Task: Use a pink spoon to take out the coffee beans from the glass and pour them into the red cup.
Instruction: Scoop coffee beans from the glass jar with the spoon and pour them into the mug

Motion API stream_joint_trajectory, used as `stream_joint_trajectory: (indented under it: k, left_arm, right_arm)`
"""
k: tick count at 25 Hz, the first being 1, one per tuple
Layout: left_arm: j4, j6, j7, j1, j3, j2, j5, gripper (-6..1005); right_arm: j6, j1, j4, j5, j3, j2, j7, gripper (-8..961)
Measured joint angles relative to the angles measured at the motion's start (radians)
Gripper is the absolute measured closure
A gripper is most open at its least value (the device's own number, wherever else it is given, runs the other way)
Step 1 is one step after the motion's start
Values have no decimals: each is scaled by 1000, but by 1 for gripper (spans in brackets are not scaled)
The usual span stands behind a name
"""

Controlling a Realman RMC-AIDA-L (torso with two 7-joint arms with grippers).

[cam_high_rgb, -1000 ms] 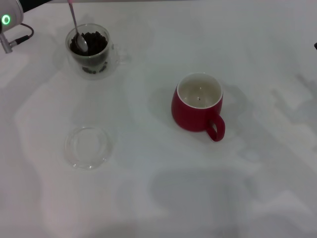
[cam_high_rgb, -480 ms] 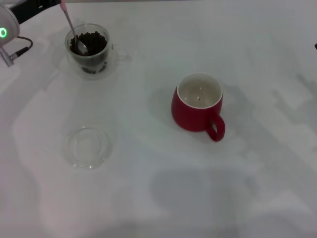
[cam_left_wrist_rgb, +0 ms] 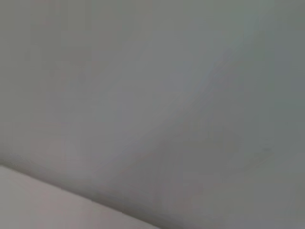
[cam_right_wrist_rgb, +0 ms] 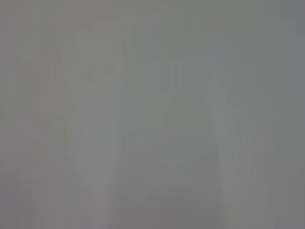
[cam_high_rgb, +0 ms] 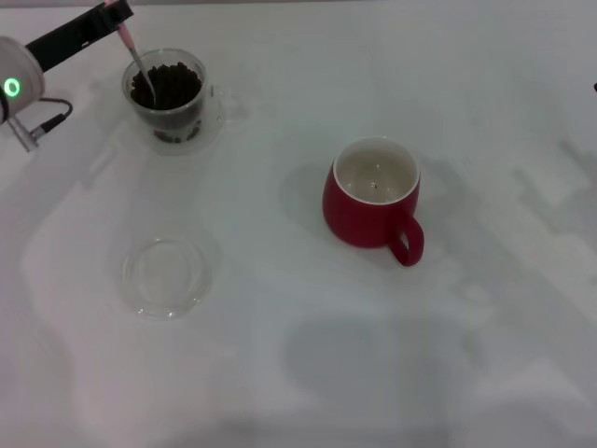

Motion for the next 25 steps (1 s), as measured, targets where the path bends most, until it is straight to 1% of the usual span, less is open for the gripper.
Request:
stream_joint_trajectory:
  k: [3,13,18,25]
  left_arm:
    - [-6,5,-8,11,1,-1,-21,869]
    - [-30,92,-83,66,-1,2,-105,869]
    - [-33,131,-134,96,0,2,-119,869]
    - [-68,174,-159,124,0,4,-171,868]
  right_arm:
    - [2,-1,0,2,2,-1,0,109]
    - [12,1,0,1,-1,-8,0,109]
    - [16,-1,0,0,1,-9,0,109]
    - [48,-3,4,0,-3,-11,21,109]
